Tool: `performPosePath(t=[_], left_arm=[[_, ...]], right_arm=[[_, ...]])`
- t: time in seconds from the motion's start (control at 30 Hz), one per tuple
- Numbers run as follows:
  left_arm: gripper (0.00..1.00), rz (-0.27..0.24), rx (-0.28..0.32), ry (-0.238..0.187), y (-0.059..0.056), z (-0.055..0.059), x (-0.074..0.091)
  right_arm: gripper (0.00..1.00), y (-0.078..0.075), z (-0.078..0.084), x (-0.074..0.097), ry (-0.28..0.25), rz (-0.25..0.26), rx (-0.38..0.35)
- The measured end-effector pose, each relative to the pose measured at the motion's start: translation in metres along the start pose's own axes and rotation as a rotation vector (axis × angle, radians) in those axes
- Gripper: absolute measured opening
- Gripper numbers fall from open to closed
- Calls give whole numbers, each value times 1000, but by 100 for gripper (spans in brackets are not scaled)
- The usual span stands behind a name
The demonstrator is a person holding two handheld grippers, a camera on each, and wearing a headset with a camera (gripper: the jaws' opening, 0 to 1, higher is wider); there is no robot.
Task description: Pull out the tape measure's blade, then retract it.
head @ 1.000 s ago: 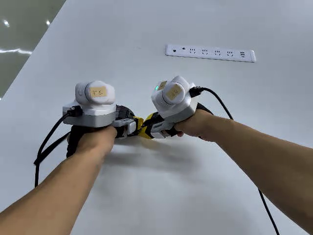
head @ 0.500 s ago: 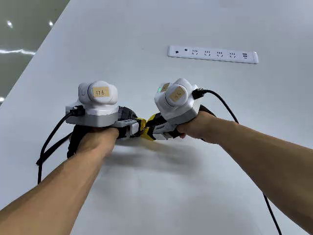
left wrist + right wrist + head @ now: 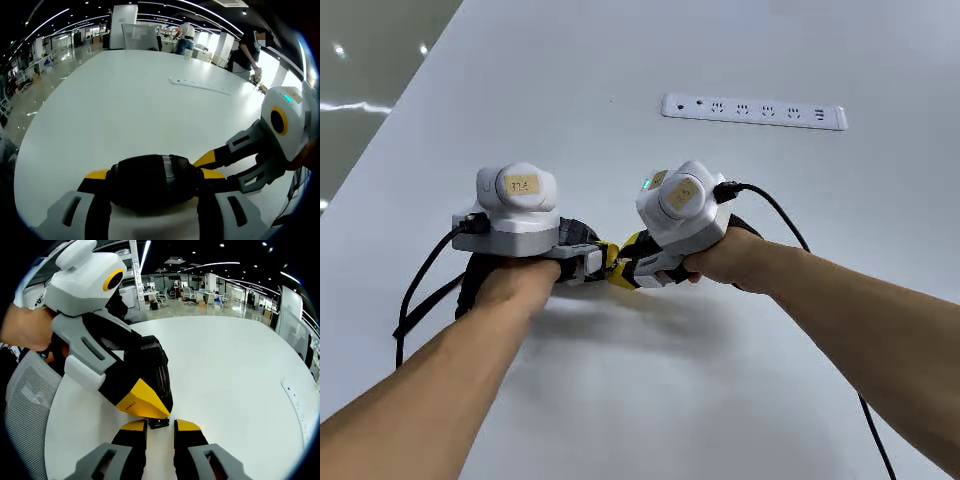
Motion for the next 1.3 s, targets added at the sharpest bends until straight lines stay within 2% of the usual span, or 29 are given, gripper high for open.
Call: performPosePath(t=[0.33, 0.57, 1.03, 1.3], left_arm=[[66, 6, -19, 2, -1, 1, 3], [71, 16, -36, 0, -5, -1, 5], [73, 41, -82, -9, 2, -1, 14], [76, 78, -127, -6, -2, 4, 18]], right_arm=[[21, 0, 0, 5, -2, 11, -1], [24, 0, 2, 12, -1, 22, 5], [31, 1, 13, 31, 6, 49, 7], [34, 0, 22, 44, 2, 70, -19]])
Point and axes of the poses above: the centre of the closed fingertips' face, and the gripper's own axes: x roughly backward along the fingers, y roughly to its left, z roughly out of its underside, the point moved 2 cm from there along x, roughly backward along the fingers, and after that the axes turned 2 degrees about x, right-handed, at the moved point
